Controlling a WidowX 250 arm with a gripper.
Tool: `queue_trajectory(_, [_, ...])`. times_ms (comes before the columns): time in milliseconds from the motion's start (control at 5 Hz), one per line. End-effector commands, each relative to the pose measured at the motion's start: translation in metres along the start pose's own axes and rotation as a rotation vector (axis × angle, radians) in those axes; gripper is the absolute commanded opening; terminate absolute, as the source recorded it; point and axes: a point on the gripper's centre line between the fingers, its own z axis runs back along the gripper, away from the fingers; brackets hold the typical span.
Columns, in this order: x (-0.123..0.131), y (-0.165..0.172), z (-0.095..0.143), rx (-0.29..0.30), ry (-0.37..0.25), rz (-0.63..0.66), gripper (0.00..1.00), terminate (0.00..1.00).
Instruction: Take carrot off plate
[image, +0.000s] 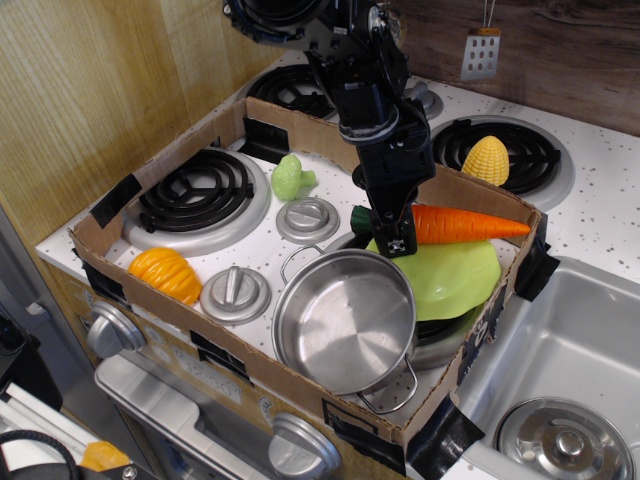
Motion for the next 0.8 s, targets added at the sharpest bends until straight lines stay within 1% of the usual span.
queue_trajectory(0, [-0.005,0.000,0.027,0.106,-0.001,0.051,0.00,0.00])
queue_trajectory(200, [-0.010,0.006,0.042,0.111,0.010,0.087,0.00,0.00])
queue_trajectory(400, [-0.028,0.023,0.054,0.192,0.049,0.060,0.00,0.00])
queue_trajectory(600, [-0.043,0.041,0.065,0.165,0.058,0.117,0.00,0.00])
